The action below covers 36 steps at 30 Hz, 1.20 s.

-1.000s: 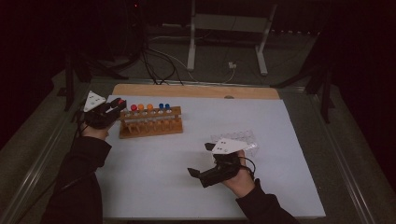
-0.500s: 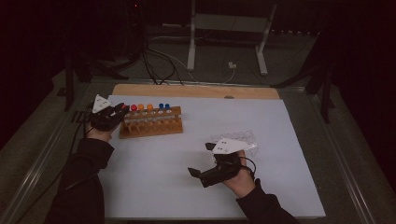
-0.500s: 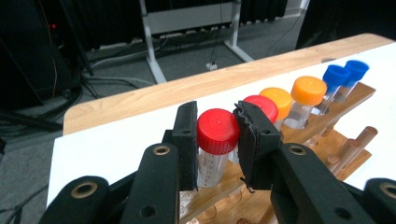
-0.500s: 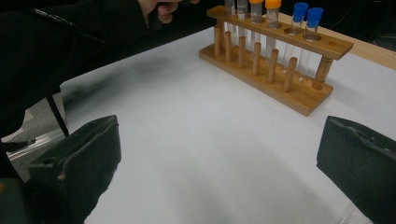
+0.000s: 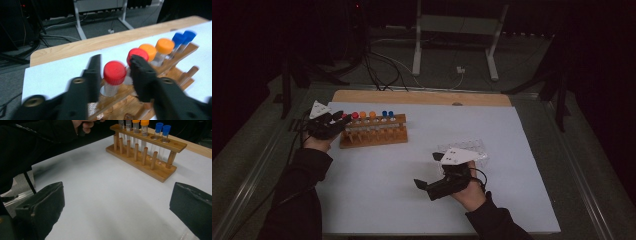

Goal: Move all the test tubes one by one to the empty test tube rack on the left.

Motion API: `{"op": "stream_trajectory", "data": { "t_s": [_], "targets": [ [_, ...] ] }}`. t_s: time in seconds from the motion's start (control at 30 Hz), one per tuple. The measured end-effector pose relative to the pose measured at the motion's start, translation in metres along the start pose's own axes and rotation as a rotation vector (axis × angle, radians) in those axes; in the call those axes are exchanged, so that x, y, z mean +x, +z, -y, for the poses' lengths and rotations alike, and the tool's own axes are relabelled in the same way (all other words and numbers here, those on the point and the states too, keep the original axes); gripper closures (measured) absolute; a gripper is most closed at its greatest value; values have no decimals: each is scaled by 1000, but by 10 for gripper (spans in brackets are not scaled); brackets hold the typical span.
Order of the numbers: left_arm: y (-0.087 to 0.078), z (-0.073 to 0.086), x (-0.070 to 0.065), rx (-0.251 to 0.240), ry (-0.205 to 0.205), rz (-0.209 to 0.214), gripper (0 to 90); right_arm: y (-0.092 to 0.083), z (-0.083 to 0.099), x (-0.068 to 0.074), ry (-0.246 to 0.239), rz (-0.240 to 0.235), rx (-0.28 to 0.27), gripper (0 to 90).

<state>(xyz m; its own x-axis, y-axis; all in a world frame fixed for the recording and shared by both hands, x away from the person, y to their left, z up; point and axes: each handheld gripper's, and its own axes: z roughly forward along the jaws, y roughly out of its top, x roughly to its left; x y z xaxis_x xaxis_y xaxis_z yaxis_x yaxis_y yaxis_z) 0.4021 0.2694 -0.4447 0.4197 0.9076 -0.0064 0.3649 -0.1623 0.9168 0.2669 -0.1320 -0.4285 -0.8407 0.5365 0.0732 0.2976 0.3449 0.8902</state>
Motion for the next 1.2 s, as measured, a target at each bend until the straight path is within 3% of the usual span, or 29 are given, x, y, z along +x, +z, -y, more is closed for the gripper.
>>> {"op": "stream_trajectory", "data": {
  "t_s": [0.3,0.57,0.77,0.97,1.07,1.2],
  "targets": [
    [-35,-9,-12,-59,20,64,358,-5,-1,-2,3,12,-12,0],
    [-56,-3,-30,-36,32,149,157,-6,-1,-2,0,16,-13,0],
    [-62,11,-49,-12,47,251,18,-7,-1,-2,1,16,-16,0],
    [-65,30,-73,-17,66,331,13,-6,-1,-2,1,15,-16,0],
    [-64,42,-83,-14,68,394,13,-6,-1,-3,4,14,-14,0],
    [-61,59,-92,-9,80,422,13,-6,0,-3,4,13,-15,0]
  ]
}}
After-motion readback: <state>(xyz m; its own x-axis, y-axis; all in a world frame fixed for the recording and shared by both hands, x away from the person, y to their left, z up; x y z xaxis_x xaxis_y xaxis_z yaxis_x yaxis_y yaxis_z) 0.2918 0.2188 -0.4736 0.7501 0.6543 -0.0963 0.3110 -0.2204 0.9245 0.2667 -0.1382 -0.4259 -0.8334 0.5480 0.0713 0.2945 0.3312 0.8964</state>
